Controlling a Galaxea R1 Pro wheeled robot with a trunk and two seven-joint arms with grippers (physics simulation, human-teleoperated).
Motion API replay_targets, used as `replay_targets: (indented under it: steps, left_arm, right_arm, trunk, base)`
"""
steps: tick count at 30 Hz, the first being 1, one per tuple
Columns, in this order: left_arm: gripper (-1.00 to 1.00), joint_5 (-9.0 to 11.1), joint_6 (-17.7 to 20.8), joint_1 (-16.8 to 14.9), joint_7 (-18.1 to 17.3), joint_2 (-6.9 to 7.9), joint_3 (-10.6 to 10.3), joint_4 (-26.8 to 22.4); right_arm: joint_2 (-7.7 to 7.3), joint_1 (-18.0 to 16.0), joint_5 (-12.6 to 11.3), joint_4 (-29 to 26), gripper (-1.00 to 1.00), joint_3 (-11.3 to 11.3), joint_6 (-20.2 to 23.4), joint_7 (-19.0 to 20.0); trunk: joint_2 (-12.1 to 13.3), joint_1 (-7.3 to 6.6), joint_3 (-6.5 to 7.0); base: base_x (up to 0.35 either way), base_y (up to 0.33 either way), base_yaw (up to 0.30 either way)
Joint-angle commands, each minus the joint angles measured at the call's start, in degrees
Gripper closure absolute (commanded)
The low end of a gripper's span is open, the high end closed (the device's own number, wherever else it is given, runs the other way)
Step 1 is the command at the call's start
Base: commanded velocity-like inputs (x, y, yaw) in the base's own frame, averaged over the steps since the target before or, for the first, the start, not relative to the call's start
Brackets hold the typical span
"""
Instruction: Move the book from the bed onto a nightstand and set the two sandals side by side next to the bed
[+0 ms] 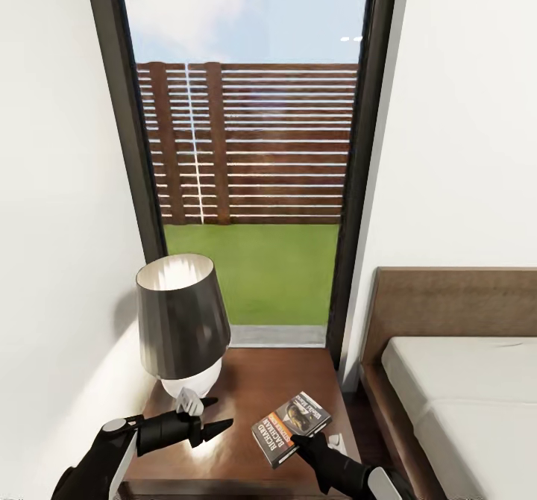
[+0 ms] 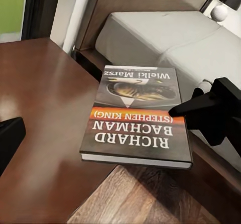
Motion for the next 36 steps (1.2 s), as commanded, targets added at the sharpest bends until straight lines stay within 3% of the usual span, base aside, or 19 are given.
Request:
replay_targets:
  steps: [1, 9, 17, 36]
  left_arm:
    - [-1.0, -0.4, 0.5, 0.0, -0.4, -0.05, 0.3, -0.1]
    - [-1.0, -0.4, 0.5, 0.0, -0.4, -0.05, 0.3, -0.1]
    - [-1.0, -0.4, 0.5, 0.0, -0.4, 0.0, 0.3, -0.1]
    - [-1.0, -0.4, 0.5, 0.0, -0.4, -0.04, 0.3, -0.1]
  right_arm:
    - [0.05, 0.0, -0.1, 0.0, 1.0, -0.4, 0.4, 0.1]
    - [0.02, 0.0, -0.1, 0.0, 1.0, -0.4, 0.4, 0.1]
    - [0.03, 0.0, -0.1, 0.0, 1.0, -0.4, 0.4, 0.1]
    - [0.01, 0.0, -0.1, 0.0, 1.0, -0.4, 0.4, 0.1]
  trunk:
    - [-0.4, 0.22, -0.25]
    - [-3.7, 1.98, -1.68]
    - [-3.7, 1.98, -1.68]
    - [-3.7, 1.98, -1.68]
  base:
    - [0.0, 0.0, 0.0]
    - [0.0, 0.0, 0.0]
    - [0.004, 0.0, 0.0]
    - [0.138, 0.0, 0.0]
